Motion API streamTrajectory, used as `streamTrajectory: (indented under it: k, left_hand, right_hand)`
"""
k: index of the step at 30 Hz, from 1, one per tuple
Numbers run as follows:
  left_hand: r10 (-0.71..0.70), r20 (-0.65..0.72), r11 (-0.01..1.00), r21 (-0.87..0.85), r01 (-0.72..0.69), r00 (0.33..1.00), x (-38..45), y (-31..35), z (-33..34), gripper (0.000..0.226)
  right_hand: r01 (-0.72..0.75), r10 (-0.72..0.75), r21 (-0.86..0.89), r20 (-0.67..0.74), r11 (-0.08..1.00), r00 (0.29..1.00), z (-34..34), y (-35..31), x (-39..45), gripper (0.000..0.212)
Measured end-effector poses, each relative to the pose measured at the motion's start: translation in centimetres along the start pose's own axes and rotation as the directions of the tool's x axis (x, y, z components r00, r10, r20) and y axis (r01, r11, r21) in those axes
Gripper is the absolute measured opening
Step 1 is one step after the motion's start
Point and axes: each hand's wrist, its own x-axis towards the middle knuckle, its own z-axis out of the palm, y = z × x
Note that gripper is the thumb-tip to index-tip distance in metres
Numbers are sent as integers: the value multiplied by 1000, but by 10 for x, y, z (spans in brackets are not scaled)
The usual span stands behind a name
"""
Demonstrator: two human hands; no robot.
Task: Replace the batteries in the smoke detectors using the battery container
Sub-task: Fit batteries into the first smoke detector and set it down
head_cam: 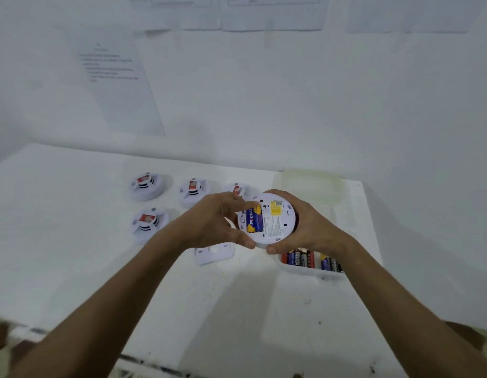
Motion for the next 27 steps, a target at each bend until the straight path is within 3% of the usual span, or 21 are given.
streamTrajectory:
  k: [10,13,16,21,24,27]
  left_hand:
    - [-21,-39,999,45,22,999,-21,-25,1,55]
    - [-16,-79,998,-67,11,997,-26,-30,1,59]
    - [-111,-110,970,-230,83,988,-29,-50,1,69]
    - [-346,-11,928,140,344,938,-33,-100,16,86]
    - [-366,48,907,240,345,930,-30,-113,26,92]
    - [-328,33,908,285,306,944,-27,-120,28,72]
  right_hand:
    - [-4,2,47,50,999,999,21,-1,12,91]
    - [11,-13,34,39,999,999,22,-5,17,93]
    - [-12,12,24,11,1000,1000,23,-3,18,90]
    - [-43,43,-7,-22,999,999,20,4,11,84]
    - [-52,52,-18,-25,998,998,24,4,8,85]
    - [-78,77,-18,-41,997,996,26,4,5,85]
